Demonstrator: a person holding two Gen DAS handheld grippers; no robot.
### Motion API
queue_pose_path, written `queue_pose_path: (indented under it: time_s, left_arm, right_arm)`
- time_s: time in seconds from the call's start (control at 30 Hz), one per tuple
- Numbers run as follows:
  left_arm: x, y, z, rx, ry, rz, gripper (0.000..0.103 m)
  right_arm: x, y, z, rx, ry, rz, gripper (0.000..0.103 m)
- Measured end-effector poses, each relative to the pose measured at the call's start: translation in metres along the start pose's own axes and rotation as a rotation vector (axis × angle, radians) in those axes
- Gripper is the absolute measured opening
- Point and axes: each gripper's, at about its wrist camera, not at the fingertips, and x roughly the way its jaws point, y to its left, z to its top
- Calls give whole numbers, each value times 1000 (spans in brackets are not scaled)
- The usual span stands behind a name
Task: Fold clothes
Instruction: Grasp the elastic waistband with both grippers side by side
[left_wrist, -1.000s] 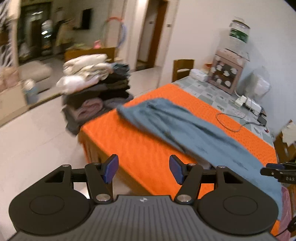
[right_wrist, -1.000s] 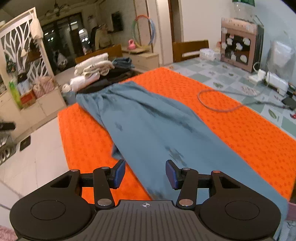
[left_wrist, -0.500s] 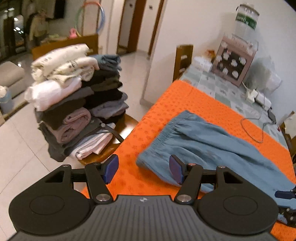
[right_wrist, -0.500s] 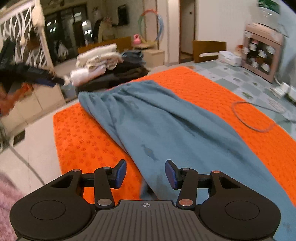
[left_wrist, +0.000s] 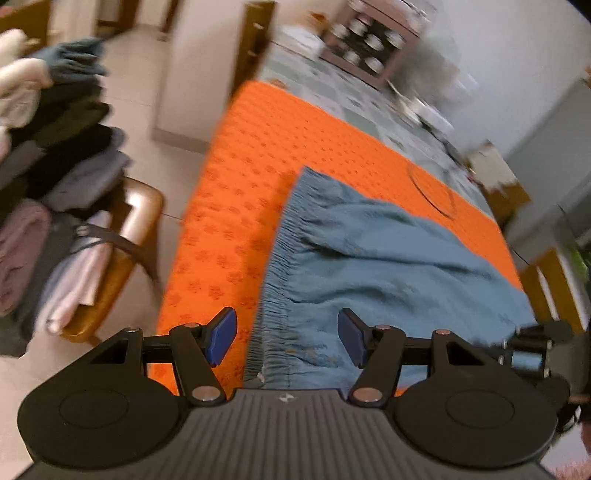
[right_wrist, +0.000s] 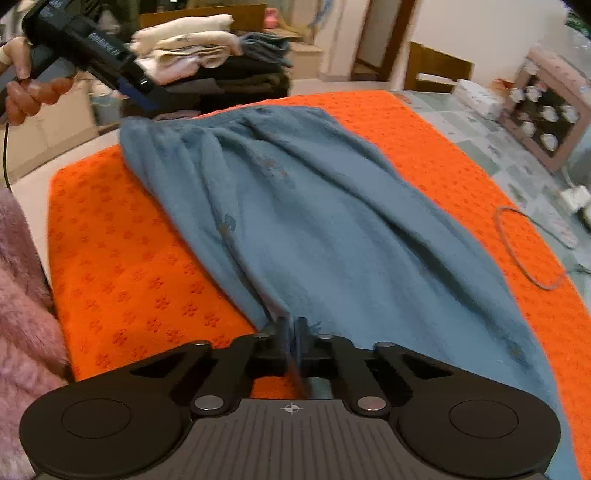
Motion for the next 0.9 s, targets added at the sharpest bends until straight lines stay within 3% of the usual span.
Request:
queue_pose_path:
  time_s: [0.17, 0.33, 0.43, 0.47, 0.5, 0.53, 0.9]
  left_arm:
    - [24, 5, 0, -30, 63, -79, 67]
    - [33, 0, 2, -55, 77, -188, 64]
    - [31, -3, 2, -50, 59, -229, 46]
    - [30, -3, 3, -48, 49, -241, 31]
    - [29, -4, 4, -46, 36, -245, 13]
    - [26, -4, 6, -43, 21, -245, 8]
    - [-25, -46, 93, 112, -298, -291, 6]
  right_arm:
    - [-26, -6, 15, 110, -54, -113, 3]
    - [-39, -14, 30, 149, -81, -187, 3]
    - [-41, -17, 33, 158, -85, -211, 3]
    - [-41, -18, 34, 159, -85, -217, 3]
    - [-41, -17, 34, 160, -85, -220, 3]
    - [-41, -17, 33, 161, -84, -222, 3]
    - [-75, -42, 52, 174, -174, -336, 3]
